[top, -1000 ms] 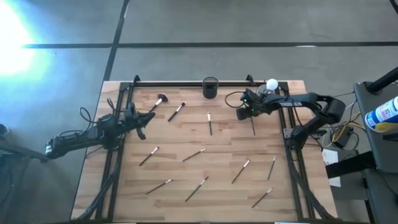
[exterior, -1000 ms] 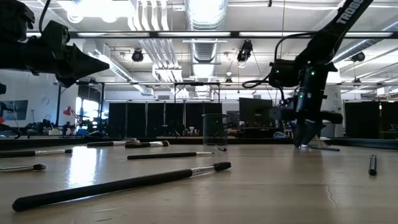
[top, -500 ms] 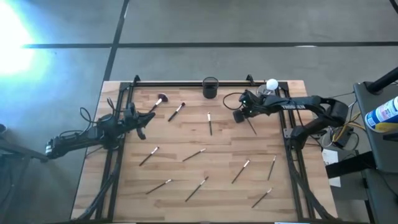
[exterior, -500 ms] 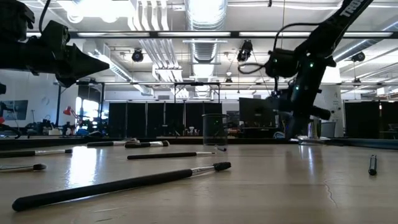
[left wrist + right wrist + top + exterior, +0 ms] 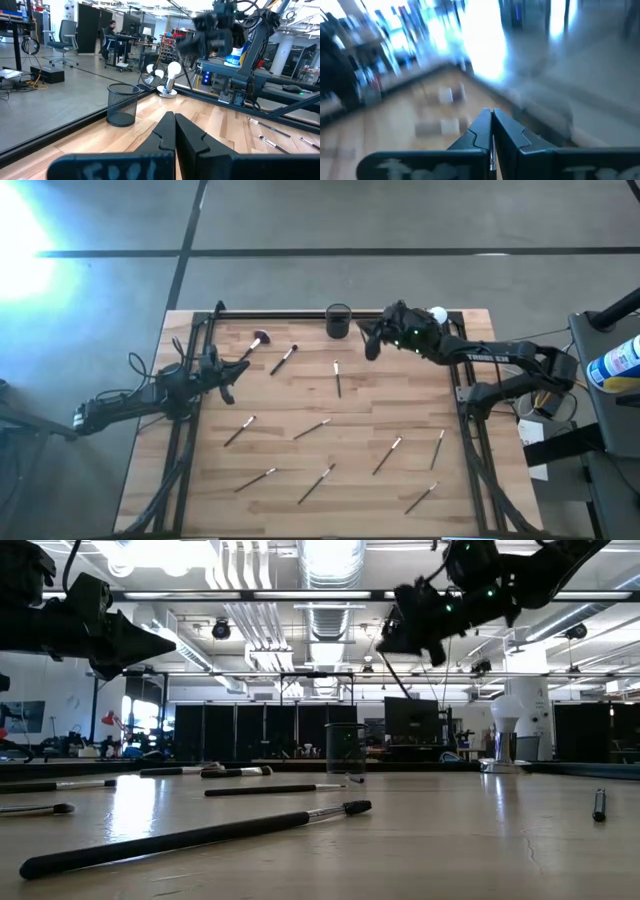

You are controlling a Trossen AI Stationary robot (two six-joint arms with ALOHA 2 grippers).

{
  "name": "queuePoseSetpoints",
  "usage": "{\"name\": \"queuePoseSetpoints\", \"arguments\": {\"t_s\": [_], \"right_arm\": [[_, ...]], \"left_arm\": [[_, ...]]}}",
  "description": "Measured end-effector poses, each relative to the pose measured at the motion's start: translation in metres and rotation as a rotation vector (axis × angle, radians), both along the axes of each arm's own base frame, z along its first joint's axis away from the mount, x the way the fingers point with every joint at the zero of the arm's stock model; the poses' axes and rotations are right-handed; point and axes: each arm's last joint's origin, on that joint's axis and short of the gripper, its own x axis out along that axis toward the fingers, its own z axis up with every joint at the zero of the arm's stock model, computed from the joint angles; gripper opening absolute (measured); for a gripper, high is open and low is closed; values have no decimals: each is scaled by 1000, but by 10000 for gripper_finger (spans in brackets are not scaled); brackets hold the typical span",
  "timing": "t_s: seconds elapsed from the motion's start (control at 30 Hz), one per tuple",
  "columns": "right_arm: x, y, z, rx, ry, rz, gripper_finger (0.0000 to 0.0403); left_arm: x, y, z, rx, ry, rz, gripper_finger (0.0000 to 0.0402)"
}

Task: Put items in baskets/containers
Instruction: Put the black eyeshadow brush into the black pen holder

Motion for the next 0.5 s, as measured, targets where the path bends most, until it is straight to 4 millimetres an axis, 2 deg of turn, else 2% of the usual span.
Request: {"name": "queuePoseSetpoints", "arguments": {"t_s": [0.17, 0.5], "right_arm": [[11, -25, 3, -173, -138, 0, 8], [34, -107, -19, -328, -218, 65, 8]], "left_arm": [[0, 0, 0, 1, -2, 0, 0], [0, 0, 1, -54, -39, 1, 0]]}}
